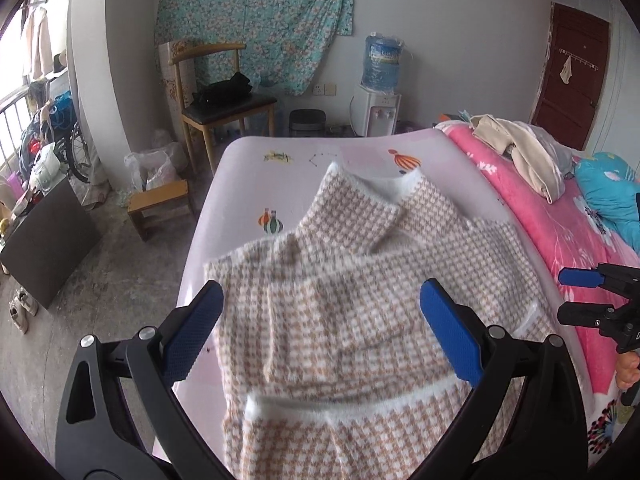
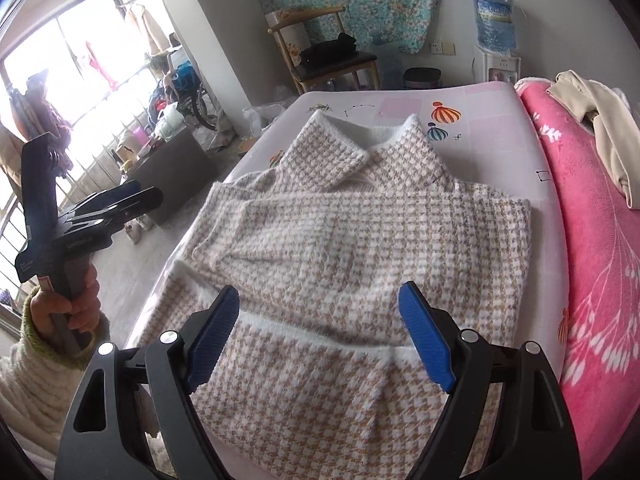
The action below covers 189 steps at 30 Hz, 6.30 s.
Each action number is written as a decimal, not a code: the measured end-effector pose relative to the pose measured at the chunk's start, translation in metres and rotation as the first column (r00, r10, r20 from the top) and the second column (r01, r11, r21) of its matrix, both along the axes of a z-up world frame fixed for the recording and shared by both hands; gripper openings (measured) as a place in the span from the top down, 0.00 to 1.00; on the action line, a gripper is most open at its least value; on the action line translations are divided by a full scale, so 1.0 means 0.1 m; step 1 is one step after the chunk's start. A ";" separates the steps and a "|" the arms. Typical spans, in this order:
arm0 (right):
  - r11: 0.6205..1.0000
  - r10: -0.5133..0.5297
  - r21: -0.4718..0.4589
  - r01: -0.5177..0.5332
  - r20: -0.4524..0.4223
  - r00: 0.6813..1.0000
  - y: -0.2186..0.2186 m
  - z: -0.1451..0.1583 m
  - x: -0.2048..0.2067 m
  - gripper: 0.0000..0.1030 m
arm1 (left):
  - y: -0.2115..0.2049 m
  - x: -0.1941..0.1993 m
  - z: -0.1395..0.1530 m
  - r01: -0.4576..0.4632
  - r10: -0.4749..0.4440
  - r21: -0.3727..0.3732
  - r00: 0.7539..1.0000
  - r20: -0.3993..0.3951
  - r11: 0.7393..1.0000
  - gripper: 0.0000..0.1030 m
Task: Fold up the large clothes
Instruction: 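Move both open tools toward the white collar of the coat, then grasp the white collar edge with both tools, then lift the collar with both tools and fold it over toward the hem, then open both tools and release the folded collar, then move both open tools to the white-trimmed side edge of the coat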
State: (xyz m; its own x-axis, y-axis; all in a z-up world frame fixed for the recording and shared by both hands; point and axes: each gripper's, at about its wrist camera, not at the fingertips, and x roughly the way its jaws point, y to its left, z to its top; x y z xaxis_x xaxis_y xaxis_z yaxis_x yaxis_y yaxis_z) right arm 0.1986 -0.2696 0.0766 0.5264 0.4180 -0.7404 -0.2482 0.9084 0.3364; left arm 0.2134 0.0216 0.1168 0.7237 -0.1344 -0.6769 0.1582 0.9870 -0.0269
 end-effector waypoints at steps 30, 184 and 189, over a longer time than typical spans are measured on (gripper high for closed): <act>0.989 -0.134 0.014 0.144 -0.293 0.947 -0.23 -0.94 3.23 0.40 | -0.41 2.94 -1.10 -0.064 -0.006 -0.238 0.960 -0.282 0.969 0.47; 0.944 -0.178 -0.294 0.149 -0.074 0.981 0.68 -1.23 -1.04 0.14 | -0.21 -1.04 -1.58 -0.050 0.072 0.079 0.951 -0.302 0.996 0.08; 0.945 -0.179 -0.292 0.150 -0.075 0.981 0.68 -1.23 -1.04 0.13 | -0.19 -1.06 -1.58 -0.044 0.064 0.073 0.956 -0.288 0.996 0.07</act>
